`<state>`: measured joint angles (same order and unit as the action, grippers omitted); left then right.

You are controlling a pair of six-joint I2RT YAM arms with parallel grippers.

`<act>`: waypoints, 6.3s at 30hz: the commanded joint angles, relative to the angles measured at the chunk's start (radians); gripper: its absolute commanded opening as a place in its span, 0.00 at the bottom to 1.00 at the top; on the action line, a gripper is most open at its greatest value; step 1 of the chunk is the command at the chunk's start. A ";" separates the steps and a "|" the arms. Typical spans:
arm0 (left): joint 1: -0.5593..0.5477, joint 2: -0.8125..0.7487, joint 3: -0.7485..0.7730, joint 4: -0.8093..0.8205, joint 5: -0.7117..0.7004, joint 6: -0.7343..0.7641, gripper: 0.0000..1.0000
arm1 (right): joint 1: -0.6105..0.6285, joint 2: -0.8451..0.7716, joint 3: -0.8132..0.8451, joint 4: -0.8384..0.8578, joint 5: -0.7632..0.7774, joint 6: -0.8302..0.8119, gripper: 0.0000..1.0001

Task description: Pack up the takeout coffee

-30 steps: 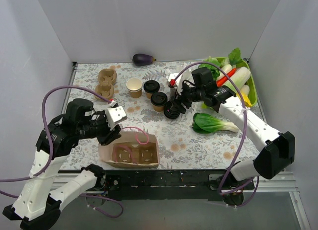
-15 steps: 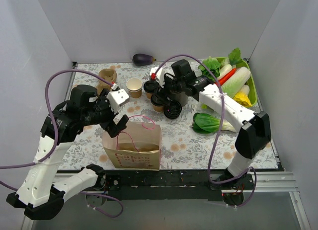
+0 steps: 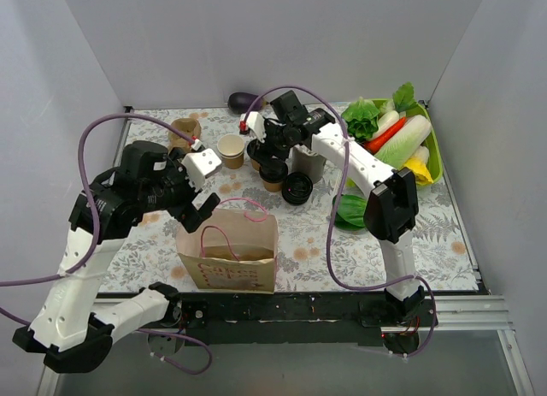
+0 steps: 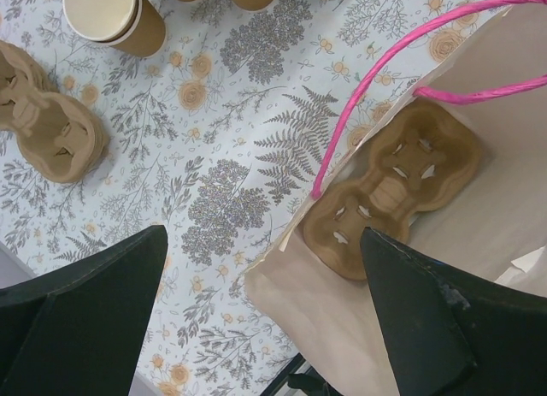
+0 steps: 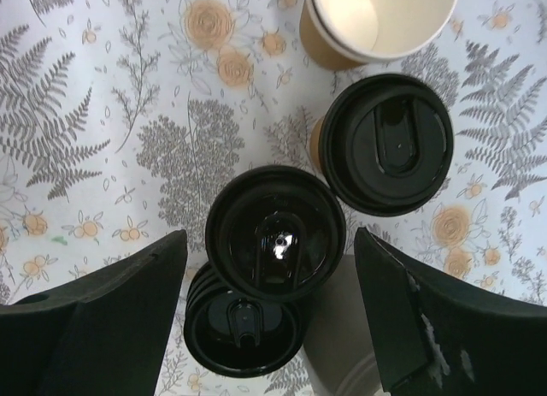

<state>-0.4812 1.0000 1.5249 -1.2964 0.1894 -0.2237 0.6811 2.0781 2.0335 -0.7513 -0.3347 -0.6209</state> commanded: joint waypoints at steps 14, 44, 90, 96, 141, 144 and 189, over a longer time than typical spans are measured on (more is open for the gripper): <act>0.021 0.045 0.008 -0.003 0.044 0.000 0.98 | -0.011 0.074 0.053 -0.072 0.094 -0.042 0.91; 0.038 0.025 -0.055 0.011 0.078 -0.006 0.98 | -0.052 0.160 0.117 -0.183 0.040 -0.019 0.92; 0.053 0.031 -0.054 0.043 0.098 -0.039 0.98 | -0.028 0.085 0.079 -0.177 -0.079 0.018 0.43; 0.053 0.060 0.023 0.048 0.108 -0.046 0.98 | -0.023 -0.016 0.065 -0.172 -0.130 0.027 0.29; 0.023 0.172 0.084 -0.053 0.013 0.069 0.00 | 0.089 -0.619 -0.088 -0.070 -0.324 -0.040 0.01; 0.021 0.161 0.035 -0.021 0.019 0.058 0.00 | 0.159 -0.609 -0.113 -0.025 -0.288 -0.100 0.01; 0.024 0.172 0.391 0.009 0.088 -0.086 0.76 | 0.417 -0.751 -0.524 -0.046 -0.018 -0.488 0.01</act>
<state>-0.4549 1.1858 1.8046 -1.3266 0.2928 -0.2832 1.0935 1.3949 1.5326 -0.7525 -0.3801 -1.0248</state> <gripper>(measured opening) 0.753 0.762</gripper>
